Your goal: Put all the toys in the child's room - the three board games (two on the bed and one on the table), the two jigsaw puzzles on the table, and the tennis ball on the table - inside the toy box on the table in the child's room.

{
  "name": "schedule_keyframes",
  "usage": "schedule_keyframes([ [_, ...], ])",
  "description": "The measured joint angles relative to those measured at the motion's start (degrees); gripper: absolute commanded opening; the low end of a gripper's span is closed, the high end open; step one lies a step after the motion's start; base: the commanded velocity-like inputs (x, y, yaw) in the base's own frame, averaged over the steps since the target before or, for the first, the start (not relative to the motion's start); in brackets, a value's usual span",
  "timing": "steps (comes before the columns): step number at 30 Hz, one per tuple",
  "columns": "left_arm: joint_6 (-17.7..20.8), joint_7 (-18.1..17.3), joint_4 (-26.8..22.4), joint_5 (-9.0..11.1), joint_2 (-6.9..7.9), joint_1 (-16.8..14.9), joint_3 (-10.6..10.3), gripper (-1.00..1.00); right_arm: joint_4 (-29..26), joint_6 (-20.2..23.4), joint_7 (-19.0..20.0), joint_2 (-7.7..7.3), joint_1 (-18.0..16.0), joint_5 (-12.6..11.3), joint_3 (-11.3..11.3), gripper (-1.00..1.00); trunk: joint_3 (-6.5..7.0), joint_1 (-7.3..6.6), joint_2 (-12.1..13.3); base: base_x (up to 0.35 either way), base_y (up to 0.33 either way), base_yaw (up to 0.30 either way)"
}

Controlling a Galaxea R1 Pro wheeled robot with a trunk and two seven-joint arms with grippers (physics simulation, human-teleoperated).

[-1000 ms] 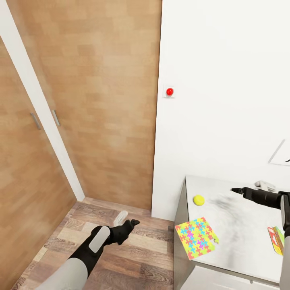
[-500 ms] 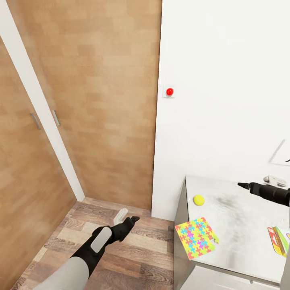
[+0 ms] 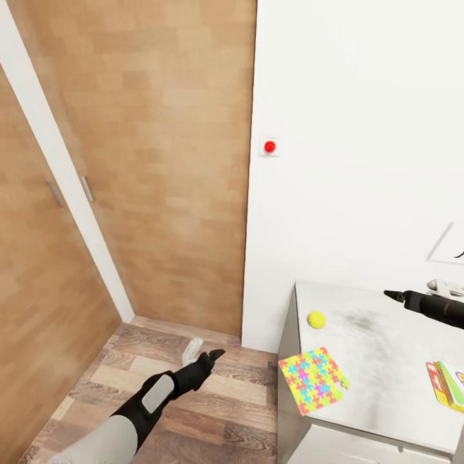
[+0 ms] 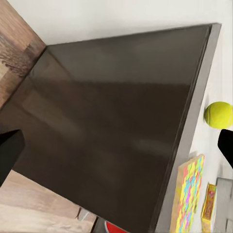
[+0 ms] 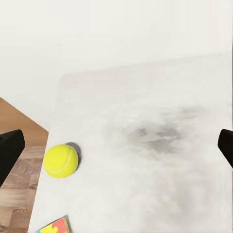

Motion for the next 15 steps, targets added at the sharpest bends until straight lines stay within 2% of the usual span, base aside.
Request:
schedule_keyframes([
  [5, -1.0, -2.9, 1.8, -0.3, 0.02, -0.8, -0.8, 1.00, -0.8, 0.1, 1.2, 0.01, 0.4, 0.0, -0.3, 1.00, 0.00, 0.00, 0.0, 0.000, 0.000, -0.158],
  [15, -1.6, -4.9, 2.7, -1.7, -0.10, -1.5, -2.8, 1.00, -1.2, 0.1, 1.8, 0.06, 0.6, 0.0, -0.5, 1.00, 0.00, 0.00, 0.0, 0.000, 0.000, -0.235],
])
